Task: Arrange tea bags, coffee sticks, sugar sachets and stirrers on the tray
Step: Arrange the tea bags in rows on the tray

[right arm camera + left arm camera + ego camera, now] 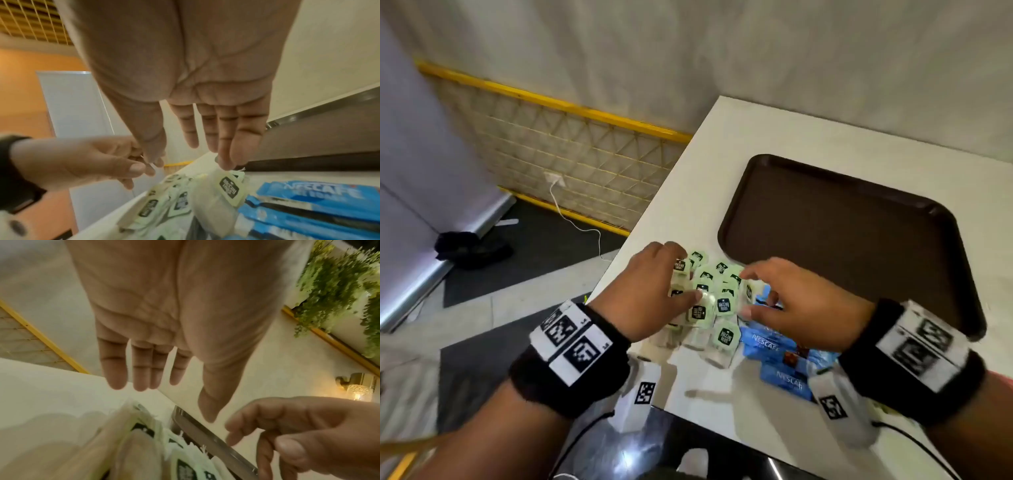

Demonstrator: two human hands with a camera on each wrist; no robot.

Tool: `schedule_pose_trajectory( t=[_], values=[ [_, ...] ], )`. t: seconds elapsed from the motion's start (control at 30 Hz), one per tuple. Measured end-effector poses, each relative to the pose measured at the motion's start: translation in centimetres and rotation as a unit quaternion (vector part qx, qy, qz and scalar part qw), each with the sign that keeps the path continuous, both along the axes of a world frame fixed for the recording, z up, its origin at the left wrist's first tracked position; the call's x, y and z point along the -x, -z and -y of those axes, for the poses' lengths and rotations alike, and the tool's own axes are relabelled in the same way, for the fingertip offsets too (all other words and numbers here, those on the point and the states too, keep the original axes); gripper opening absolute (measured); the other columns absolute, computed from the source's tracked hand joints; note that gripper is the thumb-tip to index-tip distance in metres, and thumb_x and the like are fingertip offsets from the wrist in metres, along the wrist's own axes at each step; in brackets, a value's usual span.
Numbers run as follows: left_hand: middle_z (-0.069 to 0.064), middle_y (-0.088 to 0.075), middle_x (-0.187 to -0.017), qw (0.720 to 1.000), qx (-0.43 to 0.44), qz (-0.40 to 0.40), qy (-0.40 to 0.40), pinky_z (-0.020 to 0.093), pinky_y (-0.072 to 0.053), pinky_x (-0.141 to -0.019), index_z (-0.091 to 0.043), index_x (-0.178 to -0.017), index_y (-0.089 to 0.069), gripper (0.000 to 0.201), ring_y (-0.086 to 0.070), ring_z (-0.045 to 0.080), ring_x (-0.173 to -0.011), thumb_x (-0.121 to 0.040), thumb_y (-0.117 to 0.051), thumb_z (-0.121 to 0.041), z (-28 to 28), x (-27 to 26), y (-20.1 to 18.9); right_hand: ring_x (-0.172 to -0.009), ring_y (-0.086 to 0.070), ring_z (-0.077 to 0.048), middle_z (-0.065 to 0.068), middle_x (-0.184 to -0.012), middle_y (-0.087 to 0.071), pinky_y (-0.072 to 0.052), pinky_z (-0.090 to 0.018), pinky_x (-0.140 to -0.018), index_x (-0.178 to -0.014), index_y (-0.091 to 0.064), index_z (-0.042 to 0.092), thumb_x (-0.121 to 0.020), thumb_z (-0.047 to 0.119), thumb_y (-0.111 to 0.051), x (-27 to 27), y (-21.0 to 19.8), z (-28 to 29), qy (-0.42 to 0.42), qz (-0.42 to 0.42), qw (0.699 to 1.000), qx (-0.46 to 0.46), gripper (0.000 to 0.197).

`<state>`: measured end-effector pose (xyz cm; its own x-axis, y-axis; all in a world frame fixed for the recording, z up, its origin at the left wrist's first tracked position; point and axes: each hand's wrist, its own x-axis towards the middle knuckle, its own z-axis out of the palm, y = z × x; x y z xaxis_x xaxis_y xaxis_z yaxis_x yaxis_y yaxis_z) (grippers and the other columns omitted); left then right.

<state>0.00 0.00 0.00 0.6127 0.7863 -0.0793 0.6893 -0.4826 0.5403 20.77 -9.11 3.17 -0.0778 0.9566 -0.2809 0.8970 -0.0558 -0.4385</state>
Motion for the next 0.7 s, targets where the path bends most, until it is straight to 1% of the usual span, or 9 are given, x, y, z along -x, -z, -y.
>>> schedule_pose_trajectory(
  t=[0.07,0.1,0.13,0.2,0.3,0.37,0.53,0.63,0.7],
  values=[
    [0.002,-0.043,-0.136,0.999,0.009,-0.033,-0.007,0.033,-0.038,-0.102,-0.023,-0.139,-0.034,0.073,-0.043,0.022,-0.125,-0.080,-0.068,-0.049,-0.6,-0.2,0.3,-0.109,-0.052,-0.013,0.000,-0.137,-0.041,-0.040,-0.025,-0.095,-0.142,-0.035,0.023,-0.085,0.050,-0.060,0.5,0.7,-2.0,0.012,0.040,0.999,0.015,0.067],
    [0.003,-0.042,-0.138,0.999,0.012,-0.047,-0.004,0.035,-0.037,-0.103,-0.023,-0.141,-0.032,0.077,-0.041,0.023,-0.127,-0.079,-0.068,-0.050,-0.7,-0.2,0.5,-0.115,-0.052,-0.018,-0.002,-0.138,-0.041,-0.041,-0.030,-0.099,-0.143,-0.033,0.022,-0.084,0.051,-0.061,0.7,1.3,-2.8,0.013,0.063,0.998,0.024,0.072],
    [0.003,-0.042,-0.139,0.998,0.019,-0.063,0.005,0.036,-0.038,-0.103,-0.023,-0.141,-0.031,0.079,-0.042,0.024,-0.126,-0.078,-0.069,-0.051,-0.7,-0.3,0.6,-0.118,-0.051,-0.021,-0.004,-0.137,-0.041,-0.042,-0.034,-0.100,-0.143,-0.033,0.020,-0.082,0.053,-0.062,1.1,1.5,-3.4,0.010,0.085,0.995,0.042,0.075],
    [0.002,-0.042,-0.137,0.997,0.017,-0.069,0.012,0.037,-0.040,-0.100,-0.023,-0.139,-0.034,0.077,-0.043,0.023,-0.124,-0.077,-0.070,-0.051,-0.5,-0.4,0.9,-0.114,-0.052,-0.023,-0.006,-0.130,-0.044,-0.046,-0.039,-0.096,-0.140,-0.036,0.017,-0.079,0.056,-0.064,1.5,2.4,-4.2,0.017,0.113,0.991,0.074,0.077],
    [0.001,-0.043,-0.135,0.998,0.003,-0.061,0.018,0.037,-0.041,-0.099,-0.023,-0.136,-0.039,0.070,-0.042,0.022,-0.123,-0.079,-0.067,-0.051,-0.3,-0.6,0.8,-0.102,-0.055,-0.024,-0.005,-0.117,-0.046,-0.048,-0.037,-0.085,-0.128,-0.046,0.016,-0.073,0.059,-0.068,1.8,3.1,-4.8,0.014,0.154,0.984,0.091,0.074],
    [0.001,-0.043,-0.135,0.999,0.003,-0.051,0.020,0.038,-0.041,-0.100,-0.023,-0.136,-0.041,0.066,-0.042,0.022,-0.122,-0.081,-0.065,-0.052,-0.1,-0.7,0.8,-0.099,-0.055,-0.024,-0.003,-0.108,-0.045,-0.046,-0.033,-0.079,-0.121,-0.050,0.016,-0.070,0.059,-0.070,2.0,3.4,-4.9,0.020,0.154,0.984,0.090,0.069],
    [-0.002,-0.046,-0.132,1.000,-0.004,-0.011,0.020,0.038,-0.042,-0.097,-0.025,-0.132,-0.045,0.057,-0.042,0.020,-0.120,-0.084,-0.061,-0.051,0.1,-0.8,1.6,-0.087,-0.047,-0.016,0.003,-0.096,-0.043,-0.035,-0.027,-0.071,-0.101,-0.054,0.025,-0.074,0.044,-0.074,1.7,3.7,-4.5,0.033,0.095,0.993,0.069,0.038],
    [-0.004,-0.046,-0.131,0.999,-0.010,0.029,0.022,0.033,-0.040,-0.097,-0.025,-0.130,-0.048,0.052,-0.041,0.019,-0.120,-0.085,-0.061,-0.048,0.2,-1.0,2.0,-0.085,-0.049,-0.013,0.006,-0.092,-0.053,-0.033,-0.025,-0.069,-0.099,-0.058,0.021,-0.075,0.035,-0.075,1.1,3.7,-3.9,0.046,0.043,0.998,0.026,0.032],
    [-0.004,-0.047,-0.130,0.998,-0.021,0.064,0.015,0.032,-0.039,-0.098,-0.025,-0.129,-0.049,0.047,-0.041,0.018,-0.121,-0.087,-0.061,-0.044,0.2,-1.5,2.2,-0.083,-0.054,-0.013,0.007,-0.090,-0.058,-0.036,-0.026,-0.068,-0.096,-0.061,0.021,-0.073,0.032,-0.076,0.3,3.4,-3.6,0.060,0.010,0.998,0.003,0.030]
  ],
)
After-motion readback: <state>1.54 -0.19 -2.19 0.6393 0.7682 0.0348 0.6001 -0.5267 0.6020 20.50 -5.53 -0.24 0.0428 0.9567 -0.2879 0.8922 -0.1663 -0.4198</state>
